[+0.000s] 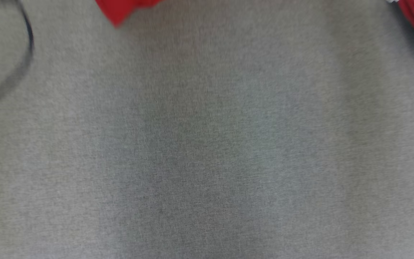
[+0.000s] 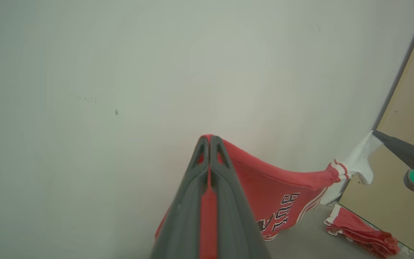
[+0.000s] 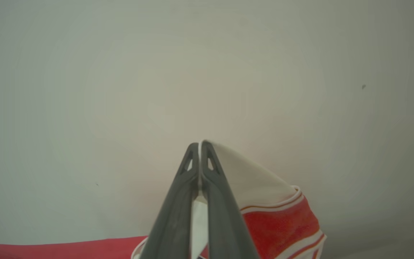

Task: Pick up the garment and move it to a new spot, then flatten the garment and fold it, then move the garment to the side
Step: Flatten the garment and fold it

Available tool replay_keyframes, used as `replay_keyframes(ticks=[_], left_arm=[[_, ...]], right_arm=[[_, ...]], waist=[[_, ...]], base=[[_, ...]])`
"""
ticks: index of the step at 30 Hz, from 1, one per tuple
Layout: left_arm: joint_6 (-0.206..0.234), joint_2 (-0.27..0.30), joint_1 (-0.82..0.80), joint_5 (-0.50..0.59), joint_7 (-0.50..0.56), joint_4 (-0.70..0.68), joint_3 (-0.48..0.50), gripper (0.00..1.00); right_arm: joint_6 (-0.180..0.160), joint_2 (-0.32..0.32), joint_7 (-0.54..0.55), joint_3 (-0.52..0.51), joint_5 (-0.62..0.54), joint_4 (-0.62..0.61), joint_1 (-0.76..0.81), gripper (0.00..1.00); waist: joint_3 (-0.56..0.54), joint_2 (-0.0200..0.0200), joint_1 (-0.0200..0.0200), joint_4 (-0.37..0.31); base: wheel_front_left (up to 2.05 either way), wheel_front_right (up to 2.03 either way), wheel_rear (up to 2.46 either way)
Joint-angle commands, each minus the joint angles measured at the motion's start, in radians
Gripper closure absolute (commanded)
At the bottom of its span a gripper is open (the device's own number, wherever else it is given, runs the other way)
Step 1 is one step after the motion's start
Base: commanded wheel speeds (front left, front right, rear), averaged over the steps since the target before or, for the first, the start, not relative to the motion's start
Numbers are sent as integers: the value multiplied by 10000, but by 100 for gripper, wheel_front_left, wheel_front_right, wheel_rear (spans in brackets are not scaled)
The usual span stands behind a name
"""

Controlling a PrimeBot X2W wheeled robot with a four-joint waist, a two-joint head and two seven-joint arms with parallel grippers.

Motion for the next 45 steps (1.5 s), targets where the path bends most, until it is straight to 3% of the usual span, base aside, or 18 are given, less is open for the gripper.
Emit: replay_keyframes(ticks=[1,5,10,13,18,21,24,29,36,45], left_arm=[[10,132,788,21,-56,-289,438,100],[28,0,3725,305,-51,-889,2133,100],[25,-588,7040,1323,-54,-1377,3616,100],[22,-1011,8690,1816,-54,-1532,4052,100],[15,-1282,10842,2563,-54,-1715,3888,100],[15,-1290,11772,2836,-54,-1775,3687,100],[12,-1474,12650,3008,-54,-1773,3730,100],[11,-2147,14187,3257,-53,-1798,4411,100],[12,-2666,15641,4190,-53,-1629,4766,100],[15,-2608,16279,4813,-52,-1435,5361,100]], right_arm=[[21,-235,32,-140,286,-532,1215,100],[21,-393,126,-653,845,-2017,4832,100],[21,152,387,-1140,941,-3298,8369,100],[21,486,419,-1335,677,-3834,9997,100],[22,992,185,-1584,293,-4277,12291,100],[22,1081,38,-1654,103,-4547,13235,100],[21,704,-7,-1236,-227,-4795,13896,100],[21,236,-421,-828,-314,-4469,14569,100],[21,-199,-502,-355,349,-4061,15395,100],[21,-895,45,227,1432,-4325,16335,100]], waist=[[-721,1,2,-6],[-1289,1,2,63],[-1902,1,2,27],[-2218,1,2,42],[-2685,1,2,69],[-2898,1,2,51],[-3104,1,2,-32],[-3432,1,2,-86],[-3806,1,2,268],[-4086,1,2,699]], base=[[0,0,0],[0,0,0],[0,0,0],[0,0,0],[0,0,0],[0,0,0],[0,0,0],[0,0,0],[0,0,0],[0,0,0]])
